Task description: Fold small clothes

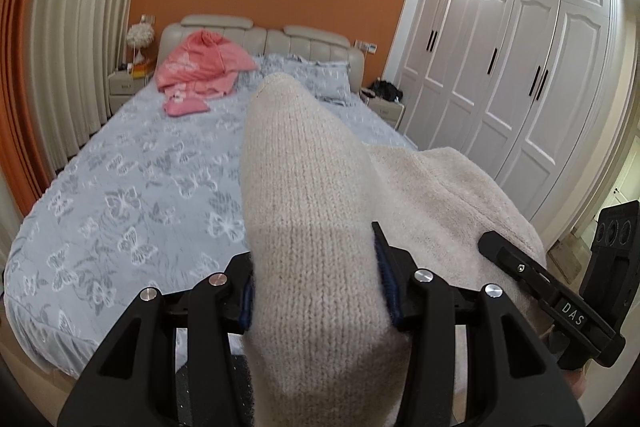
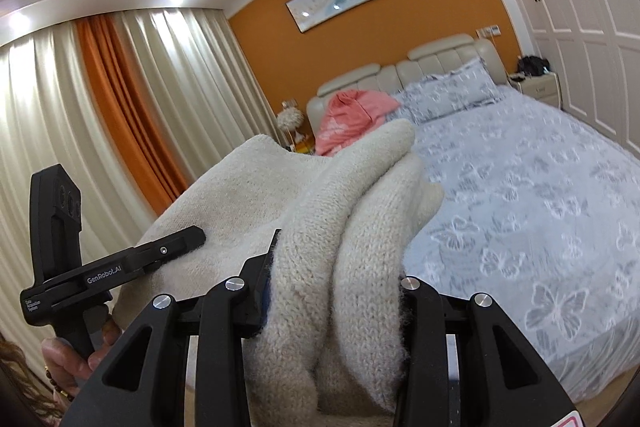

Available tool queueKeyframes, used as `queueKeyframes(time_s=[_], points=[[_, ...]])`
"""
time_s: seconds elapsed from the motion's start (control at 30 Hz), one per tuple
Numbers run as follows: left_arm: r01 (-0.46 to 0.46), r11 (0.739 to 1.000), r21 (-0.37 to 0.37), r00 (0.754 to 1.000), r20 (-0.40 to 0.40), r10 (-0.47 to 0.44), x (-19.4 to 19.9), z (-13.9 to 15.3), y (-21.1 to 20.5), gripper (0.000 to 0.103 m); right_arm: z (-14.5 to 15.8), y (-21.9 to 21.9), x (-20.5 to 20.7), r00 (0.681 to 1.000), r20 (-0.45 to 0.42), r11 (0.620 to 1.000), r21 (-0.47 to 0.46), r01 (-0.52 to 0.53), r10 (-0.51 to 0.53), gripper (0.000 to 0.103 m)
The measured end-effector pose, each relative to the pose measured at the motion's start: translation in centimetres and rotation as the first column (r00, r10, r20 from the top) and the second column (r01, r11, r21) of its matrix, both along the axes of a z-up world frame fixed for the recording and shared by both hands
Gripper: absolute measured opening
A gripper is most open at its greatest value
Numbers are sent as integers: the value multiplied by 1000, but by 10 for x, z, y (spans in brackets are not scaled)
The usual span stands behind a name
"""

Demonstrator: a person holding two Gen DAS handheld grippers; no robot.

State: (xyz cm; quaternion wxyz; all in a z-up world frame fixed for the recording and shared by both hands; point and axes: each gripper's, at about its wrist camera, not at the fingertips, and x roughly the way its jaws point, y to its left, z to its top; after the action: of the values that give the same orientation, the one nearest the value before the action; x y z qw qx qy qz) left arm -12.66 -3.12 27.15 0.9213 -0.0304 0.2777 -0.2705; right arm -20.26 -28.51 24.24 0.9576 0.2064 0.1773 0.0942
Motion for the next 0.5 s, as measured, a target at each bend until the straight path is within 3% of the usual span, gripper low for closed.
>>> queueKeyframes(time_s=[0.4, 0.5], points=[[-14, 999, -30, 990, 142, 18, -10, 48, 20, 46, 57, 27, 5, 985, 159, 997, -59, -53, 62, 33], [-30, 999, -21, 981, 190, 33, -10, 58, 22, 46, 67, 39, 19, 984, 157, 993, -89, -70, 84, 32]])
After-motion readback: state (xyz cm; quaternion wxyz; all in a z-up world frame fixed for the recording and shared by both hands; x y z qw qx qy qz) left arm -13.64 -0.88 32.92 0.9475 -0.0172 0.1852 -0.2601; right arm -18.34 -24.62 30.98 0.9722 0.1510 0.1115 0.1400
